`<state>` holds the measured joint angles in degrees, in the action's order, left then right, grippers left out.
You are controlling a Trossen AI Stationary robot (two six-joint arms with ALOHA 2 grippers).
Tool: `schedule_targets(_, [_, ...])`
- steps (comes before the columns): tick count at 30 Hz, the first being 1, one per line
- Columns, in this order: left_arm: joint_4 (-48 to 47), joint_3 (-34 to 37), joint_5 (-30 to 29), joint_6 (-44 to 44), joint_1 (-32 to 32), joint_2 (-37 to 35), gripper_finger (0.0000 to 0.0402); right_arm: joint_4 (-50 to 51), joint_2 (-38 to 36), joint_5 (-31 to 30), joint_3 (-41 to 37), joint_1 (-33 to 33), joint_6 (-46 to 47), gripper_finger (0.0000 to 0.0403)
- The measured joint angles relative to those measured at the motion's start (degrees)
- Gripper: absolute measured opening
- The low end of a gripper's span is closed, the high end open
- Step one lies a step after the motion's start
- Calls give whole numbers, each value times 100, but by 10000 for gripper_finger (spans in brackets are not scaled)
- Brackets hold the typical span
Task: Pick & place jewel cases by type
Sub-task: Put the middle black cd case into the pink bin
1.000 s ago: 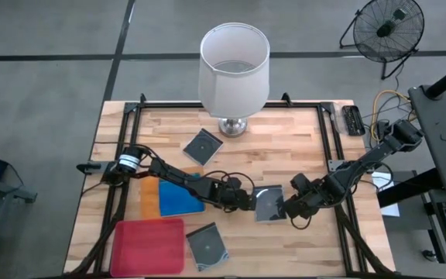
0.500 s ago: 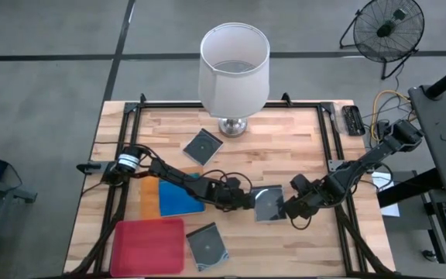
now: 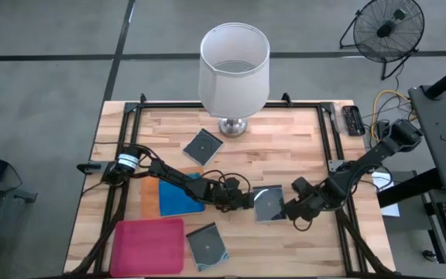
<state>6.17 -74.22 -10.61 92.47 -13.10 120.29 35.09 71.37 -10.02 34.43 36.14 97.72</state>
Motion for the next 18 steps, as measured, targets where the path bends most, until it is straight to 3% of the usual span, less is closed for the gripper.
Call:
schedule_targets(10, [-61, -90, 1, 19, 22, 88, 211, -1056, 4, -4, -503, 0, 135, 153])
schedule_targets(18, [-1070, -901, 150, -175, 50, 391, 211, -1173, 4, -10, -541, 0, 134, 153])
